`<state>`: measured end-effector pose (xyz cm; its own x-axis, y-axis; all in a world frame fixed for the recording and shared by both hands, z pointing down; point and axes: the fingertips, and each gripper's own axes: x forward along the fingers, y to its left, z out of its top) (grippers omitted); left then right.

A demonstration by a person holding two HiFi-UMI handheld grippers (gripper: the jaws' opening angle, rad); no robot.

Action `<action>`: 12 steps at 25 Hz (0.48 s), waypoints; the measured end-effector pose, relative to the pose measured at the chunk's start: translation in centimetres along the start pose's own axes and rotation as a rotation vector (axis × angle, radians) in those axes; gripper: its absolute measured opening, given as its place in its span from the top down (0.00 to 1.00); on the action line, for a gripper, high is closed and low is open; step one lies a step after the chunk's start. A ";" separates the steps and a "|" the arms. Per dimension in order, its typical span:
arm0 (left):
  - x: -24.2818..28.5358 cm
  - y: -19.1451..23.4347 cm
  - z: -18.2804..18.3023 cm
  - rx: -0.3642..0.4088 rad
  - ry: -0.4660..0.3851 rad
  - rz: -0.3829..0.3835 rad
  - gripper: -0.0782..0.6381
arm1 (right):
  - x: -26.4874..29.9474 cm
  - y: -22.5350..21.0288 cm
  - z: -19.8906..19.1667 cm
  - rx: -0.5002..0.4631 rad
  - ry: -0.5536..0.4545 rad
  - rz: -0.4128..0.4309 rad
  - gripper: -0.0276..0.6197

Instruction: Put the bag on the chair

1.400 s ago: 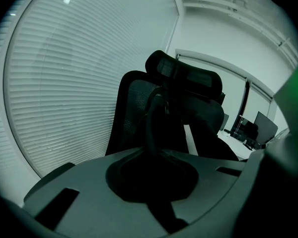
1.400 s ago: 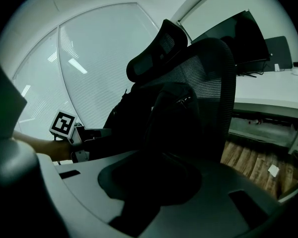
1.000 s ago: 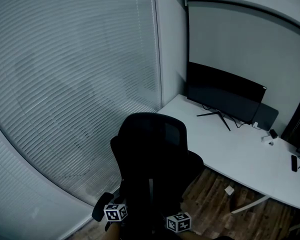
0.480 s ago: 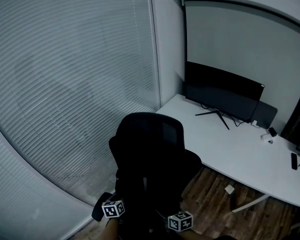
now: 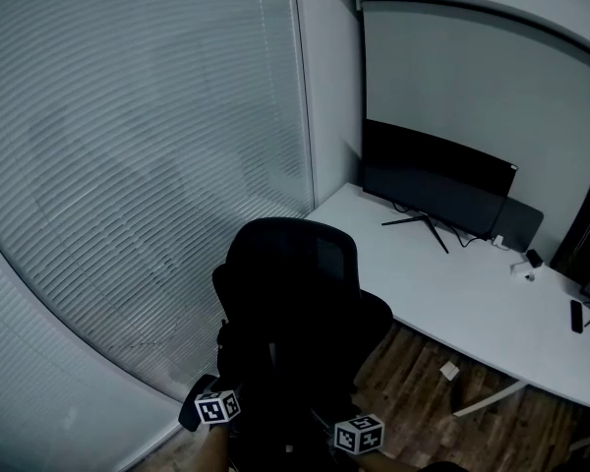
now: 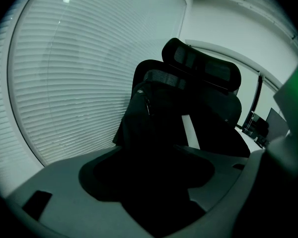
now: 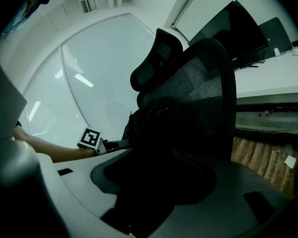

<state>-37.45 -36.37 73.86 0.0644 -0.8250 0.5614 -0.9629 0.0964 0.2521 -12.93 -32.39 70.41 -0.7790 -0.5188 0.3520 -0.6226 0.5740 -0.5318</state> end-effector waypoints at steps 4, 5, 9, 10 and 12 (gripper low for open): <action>-0.7 0.8 -0.3 -0.014 -0.008 0.019 0.44 | -0.1 0.4 0.3 -0.007 -0.010 0.004 0.62; -1.0 1.0 -0.4 -0.015 -0.012 0.025 0.44 | -0.3 0.6 0.3 -0.009 -0.013 0.005 0.62; -2.1 1.8 -0.3 -0.008 -0.025 0.045 0.42 | -0.7 1.4 0.4 -0.015 -0.018 0.008 0.62; -2.3 1.9 -0.3 -0.009 -0.027 0.043 0.41 | -0.7 1.6 0.4 -0.017 -0.018 0.009 0.62; -2.6 2.1 -0.4 -0.011 -0.030 0.040 0.41 | -0.8 1.9 0.2 -0.020 -0.019 0.013 0.62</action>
<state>-39.55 -33.75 73.28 0.0183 -0.8366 0.5475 -0.9616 0.1352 0.2388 -13.50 -31.02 68.96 -0.7855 -0.5231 0.3306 -0.6141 0.5931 -0.5207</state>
